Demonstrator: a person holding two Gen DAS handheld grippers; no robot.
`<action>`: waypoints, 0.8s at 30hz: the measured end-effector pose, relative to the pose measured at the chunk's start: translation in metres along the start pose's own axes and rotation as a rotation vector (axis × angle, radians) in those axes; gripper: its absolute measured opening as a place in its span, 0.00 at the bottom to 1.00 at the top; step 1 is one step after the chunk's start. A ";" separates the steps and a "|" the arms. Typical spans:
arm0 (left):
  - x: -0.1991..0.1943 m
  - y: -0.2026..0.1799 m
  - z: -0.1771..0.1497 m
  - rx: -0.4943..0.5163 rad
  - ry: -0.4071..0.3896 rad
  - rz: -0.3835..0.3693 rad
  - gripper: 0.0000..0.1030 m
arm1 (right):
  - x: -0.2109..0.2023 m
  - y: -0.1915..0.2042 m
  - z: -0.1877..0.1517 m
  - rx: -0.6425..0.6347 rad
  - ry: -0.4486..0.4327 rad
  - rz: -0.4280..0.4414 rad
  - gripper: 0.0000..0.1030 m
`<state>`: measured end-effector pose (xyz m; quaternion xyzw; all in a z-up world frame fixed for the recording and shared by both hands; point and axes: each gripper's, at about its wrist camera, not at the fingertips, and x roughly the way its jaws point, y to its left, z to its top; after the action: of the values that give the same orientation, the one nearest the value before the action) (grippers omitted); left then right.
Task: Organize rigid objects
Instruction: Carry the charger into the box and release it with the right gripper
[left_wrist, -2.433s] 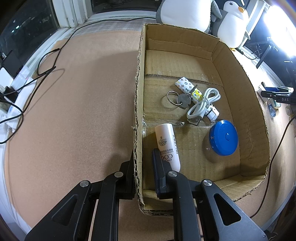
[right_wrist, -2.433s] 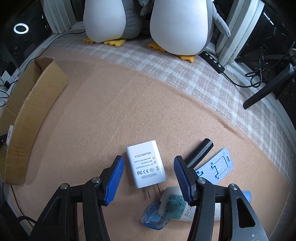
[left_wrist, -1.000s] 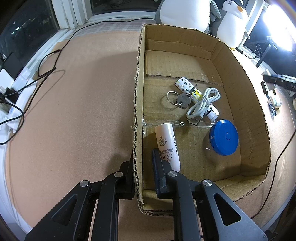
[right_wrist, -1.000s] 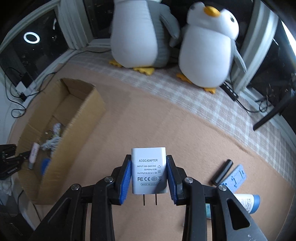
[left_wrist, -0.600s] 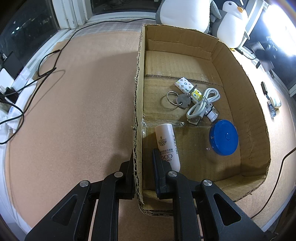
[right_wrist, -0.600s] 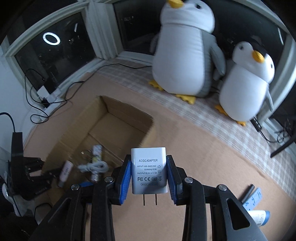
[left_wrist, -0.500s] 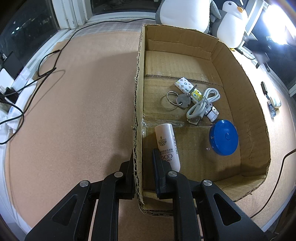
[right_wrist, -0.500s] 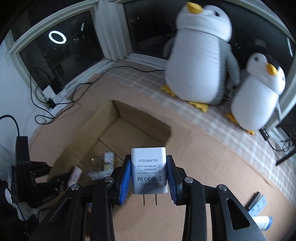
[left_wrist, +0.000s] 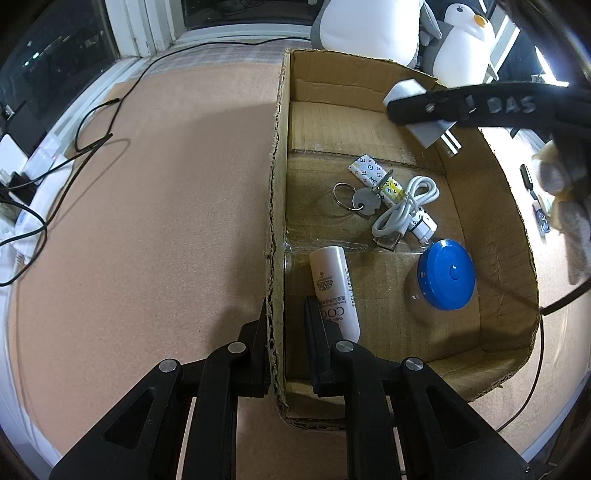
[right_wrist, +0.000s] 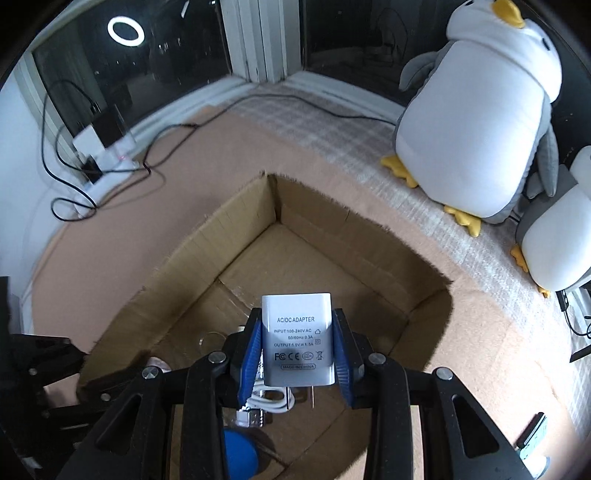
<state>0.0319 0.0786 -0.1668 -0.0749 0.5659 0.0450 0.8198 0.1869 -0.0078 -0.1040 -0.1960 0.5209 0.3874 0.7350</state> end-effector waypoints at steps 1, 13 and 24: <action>0.000 0.000 0.000 0.000 0.000 0.000 0.13 | 0.004 0.001 0.000 -0.001 0.007 -0.003 0.31; 0.001 0.000 0.000 0.001 -0.001 -0.001 0.13 | 0.004 -0.002 0.004 0.004 -0.004 0.005 0.46; 0.001 -0.001 0.001 0.001 -0.002 -0.001 0.13 | -0.003 -0.001 0.004 0.015 -0.026 0.015 0.53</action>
<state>0.0336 0.0781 -0.1676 -0.0748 0.5652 0.0445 0.8204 0.1896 -0.0070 -0.1001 -0.1814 0.5157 0.3916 0.7401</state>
